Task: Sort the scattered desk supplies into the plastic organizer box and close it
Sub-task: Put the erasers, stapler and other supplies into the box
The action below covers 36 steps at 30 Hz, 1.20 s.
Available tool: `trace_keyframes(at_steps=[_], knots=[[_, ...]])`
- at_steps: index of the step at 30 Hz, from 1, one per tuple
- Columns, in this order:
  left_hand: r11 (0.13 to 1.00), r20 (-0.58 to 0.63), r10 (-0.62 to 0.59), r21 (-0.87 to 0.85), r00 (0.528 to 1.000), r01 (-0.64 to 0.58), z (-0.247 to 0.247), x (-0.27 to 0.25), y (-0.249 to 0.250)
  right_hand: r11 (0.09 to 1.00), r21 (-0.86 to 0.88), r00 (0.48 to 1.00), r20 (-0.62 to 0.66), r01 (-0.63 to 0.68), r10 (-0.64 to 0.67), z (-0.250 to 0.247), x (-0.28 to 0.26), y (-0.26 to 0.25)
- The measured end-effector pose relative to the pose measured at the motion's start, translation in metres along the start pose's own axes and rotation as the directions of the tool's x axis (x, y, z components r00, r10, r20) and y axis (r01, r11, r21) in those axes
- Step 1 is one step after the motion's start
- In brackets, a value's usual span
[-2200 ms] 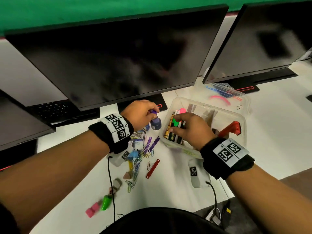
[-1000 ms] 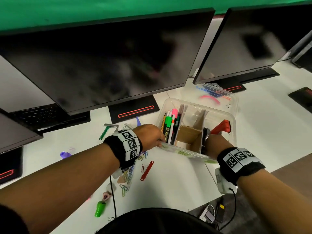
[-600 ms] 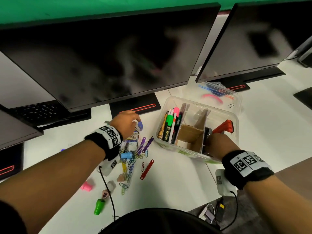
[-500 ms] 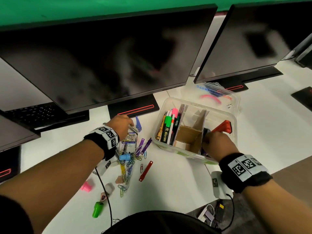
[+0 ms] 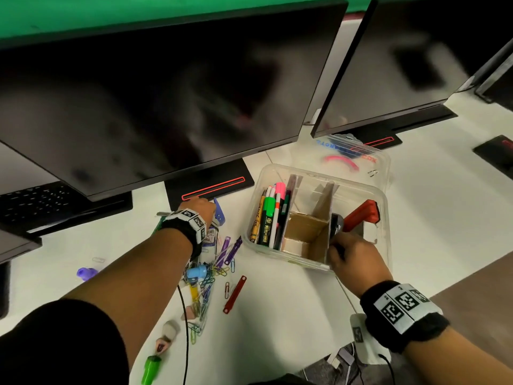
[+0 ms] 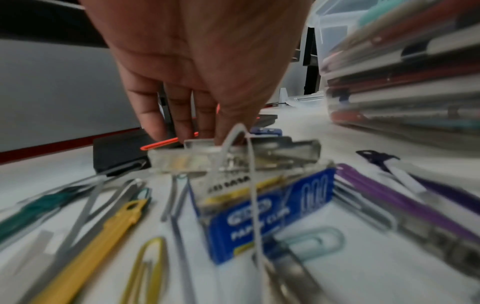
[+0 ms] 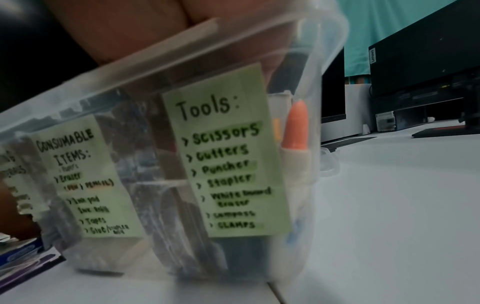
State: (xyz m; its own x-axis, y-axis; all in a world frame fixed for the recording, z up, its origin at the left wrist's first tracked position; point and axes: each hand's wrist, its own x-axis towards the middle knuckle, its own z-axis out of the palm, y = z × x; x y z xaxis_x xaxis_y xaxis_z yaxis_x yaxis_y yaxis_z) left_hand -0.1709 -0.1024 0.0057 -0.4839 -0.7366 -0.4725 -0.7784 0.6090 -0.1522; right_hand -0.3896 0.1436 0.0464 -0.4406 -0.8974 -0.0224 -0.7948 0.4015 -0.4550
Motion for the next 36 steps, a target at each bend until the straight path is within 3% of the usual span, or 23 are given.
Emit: trace_keyframes(at_steps=[6, 9, 15, 21, 25, 27, 31, 36], knots=[[0.998, -0.115, 0.025, -0.048, 0.993, -0.031, 0.001, -0.002, 0.0, 0.991, -0.055, 0.992, 0.039, 0.123, -0.121, -0.008, -0.006, -0.003], [0.984, -0.155, -0.002, -0.175, 0.988, -0.026, -0.006, -0.009, -0.005, 0.978, -0.124, 0.983, 0.094, 0.166, -0.155, -0.009, -0.006, -0.001], [0.929, -0.286, -0.085, -0.37, 0.955, -0.028, -0.04, -0.037, -0.014, 0.957, -0.12, 0.964, 0.037, 0.264, -0.262, -0.009, -0.005, -0.001], [0.842, -0.434, 0.001, -0.486, 0.901, -0.235, -0.084, -0.082, 0.019, 0.897, -0.175, 0.913, 0.034, 0.407, -0.408, -0.006, -0.001, 0.003], [0.754, -0.445, 0.106, -0.547, 0.889, -0.364, -0.099, -0.099, 0.047, 0.862, -0.139, 0.873, 0.07, 0.488, -0.483, -0.009, 0.002, 0.01], [0.732, -0.425, 0.172, -0.549, 0.889, -0.404, -0.1, -0.103, 0.059, 0.88, -0.069, 0.882, 0.006, 0.471, -0.471, -0.014, 0.001, 0.005], [0.718, -0.405, 0.245, -0.534, 0.881, -0.446, -0.099, -0.103, 0.079, 0.94, 0.152, 0.946, -0.166, 0.304, -0.279, -0.026, 0.01, -0.016], [0.704, -0.405, 0.251, -0.547, 0.879, -0.453, -0.104, -0.101, 0.107, 0.948, 0.133, 0.957, -0.068, 0.288, -0.281, -0.037, 0.026, -0.044]])
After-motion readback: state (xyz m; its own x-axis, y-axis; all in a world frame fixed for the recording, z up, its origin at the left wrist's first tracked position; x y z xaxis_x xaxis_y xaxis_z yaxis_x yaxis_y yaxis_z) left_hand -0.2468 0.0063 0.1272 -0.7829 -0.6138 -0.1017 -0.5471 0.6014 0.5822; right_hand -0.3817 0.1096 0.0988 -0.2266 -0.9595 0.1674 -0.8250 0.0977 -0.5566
